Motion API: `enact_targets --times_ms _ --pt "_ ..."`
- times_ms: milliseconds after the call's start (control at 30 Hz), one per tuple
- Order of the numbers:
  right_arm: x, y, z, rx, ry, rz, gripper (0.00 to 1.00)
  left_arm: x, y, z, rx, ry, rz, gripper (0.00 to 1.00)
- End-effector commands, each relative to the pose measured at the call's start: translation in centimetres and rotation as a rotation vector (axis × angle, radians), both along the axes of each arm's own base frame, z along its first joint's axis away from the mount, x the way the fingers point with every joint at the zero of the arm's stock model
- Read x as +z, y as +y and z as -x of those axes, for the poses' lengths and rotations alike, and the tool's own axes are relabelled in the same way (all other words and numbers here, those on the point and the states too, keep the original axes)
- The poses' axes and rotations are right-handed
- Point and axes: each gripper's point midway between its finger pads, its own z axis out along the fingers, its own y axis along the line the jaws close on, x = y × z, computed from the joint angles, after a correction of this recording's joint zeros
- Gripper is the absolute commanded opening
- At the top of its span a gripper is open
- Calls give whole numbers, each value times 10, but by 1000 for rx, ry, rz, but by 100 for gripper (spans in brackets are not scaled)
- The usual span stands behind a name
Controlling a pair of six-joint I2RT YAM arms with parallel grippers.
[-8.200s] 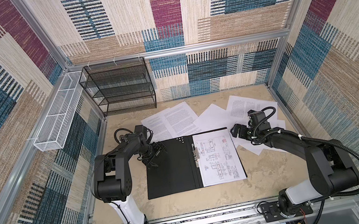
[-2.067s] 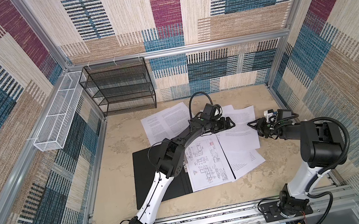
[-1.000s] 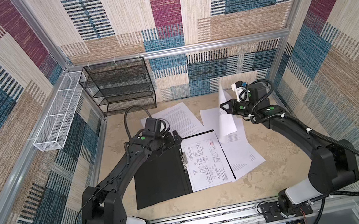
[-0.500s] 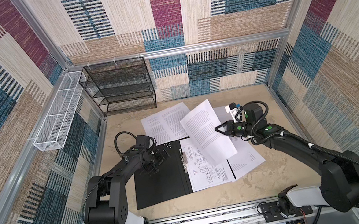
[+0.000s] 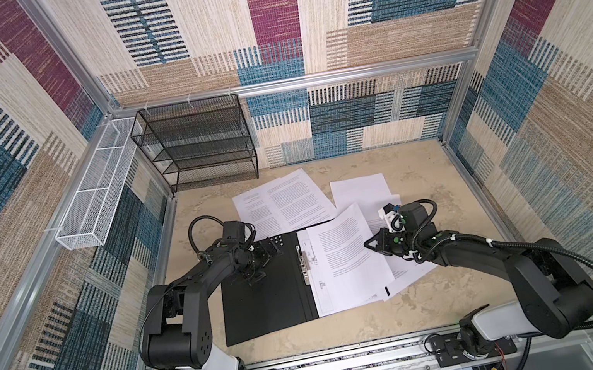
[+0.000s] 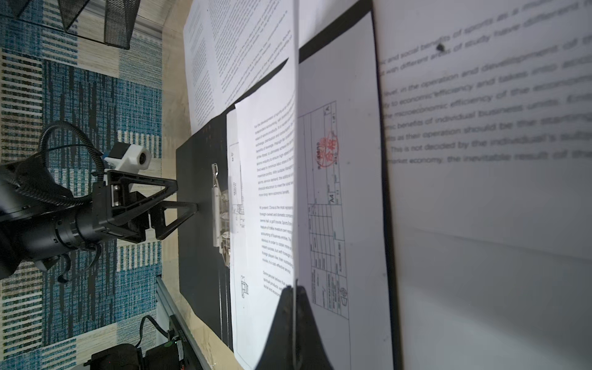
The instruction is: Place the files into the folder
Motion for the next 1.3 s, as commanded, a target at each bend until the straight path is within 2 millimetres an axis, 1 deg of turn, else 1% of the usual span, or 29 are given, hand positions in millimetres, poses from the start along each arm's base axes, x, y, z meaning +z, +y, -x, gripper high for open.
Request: enact_targets --times_ms 0,133,533,767,1033,1267 --pt "0 5 -6 9 -44 0 0 -28 19 25 17 119 -108 100" --pt "-8 6 -3 -5 -24 1 0 -30 20 26 18 125 -113 100" --pt "-16 0 0 -101 -13 -9 0 -39 22 35 34 163 -117 100" --pt "-16 5 -2 -117 -12 -17 0 -41 22 38 39 172 -117 100" --pt "-20 12 1 -112 7 -31 0 -41 23 38 42 172 -116 100" --pt "-19 17 1 -103 8 -35 0 -42 22 38 43 175 -112 99"
